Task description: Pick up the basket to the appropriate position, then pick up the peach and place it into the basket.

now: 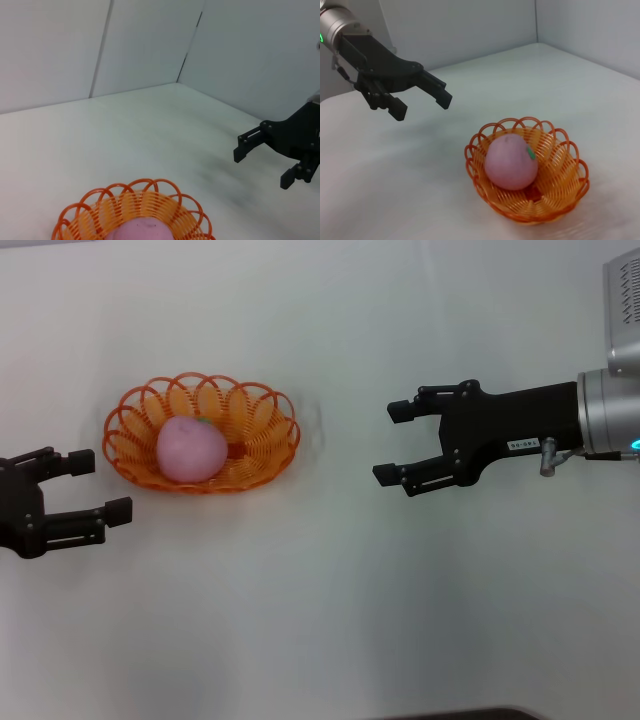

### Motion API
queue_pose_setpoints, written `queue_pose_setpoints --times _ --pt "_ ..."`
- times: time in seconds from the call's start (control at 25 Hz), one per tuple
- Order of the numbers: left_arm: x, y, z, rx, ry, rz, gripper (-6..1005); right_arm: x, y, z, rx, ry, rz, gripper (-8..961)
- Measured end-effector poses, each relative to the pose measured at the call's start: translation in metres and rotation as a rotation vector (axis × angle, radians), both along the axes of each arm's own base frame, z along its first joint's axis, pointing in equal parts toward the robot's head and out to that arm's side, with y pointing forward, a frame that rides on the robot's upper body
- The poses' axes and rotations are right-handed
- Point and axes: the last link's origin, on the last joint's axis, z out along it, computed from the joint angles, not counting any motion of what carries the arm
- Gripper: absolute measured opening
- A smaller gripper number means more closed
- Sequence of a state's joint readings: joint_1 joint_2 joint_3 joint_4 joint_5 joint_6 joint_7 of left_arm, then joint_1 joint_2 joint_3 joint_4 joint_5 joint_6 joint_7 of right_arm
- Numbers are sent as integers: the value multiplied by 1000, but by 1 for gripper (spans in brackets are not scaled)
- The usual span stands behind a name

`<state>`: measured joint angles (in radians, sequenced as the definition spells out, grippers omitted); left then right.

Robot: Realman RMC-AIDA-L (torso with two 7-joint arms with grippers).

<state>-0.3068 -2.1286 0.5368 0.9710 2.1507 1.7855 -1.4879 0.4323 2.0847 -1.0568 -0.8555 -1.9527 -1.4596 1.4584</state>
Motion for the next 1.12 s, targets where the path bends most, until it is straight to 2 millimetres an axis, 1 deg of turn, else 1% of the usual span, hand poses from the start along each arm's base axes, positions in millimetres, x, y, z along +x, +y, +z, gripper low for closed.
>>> queue_pose_setpoints --times 0.92,1.12 --pt "1 0 0 -2 -3 -3 886 -1 -1 -1 -14 6 -2 900" --pt "0 -1 0 0 -2 -1 886 2 -4 4 -7 33 -16 900"
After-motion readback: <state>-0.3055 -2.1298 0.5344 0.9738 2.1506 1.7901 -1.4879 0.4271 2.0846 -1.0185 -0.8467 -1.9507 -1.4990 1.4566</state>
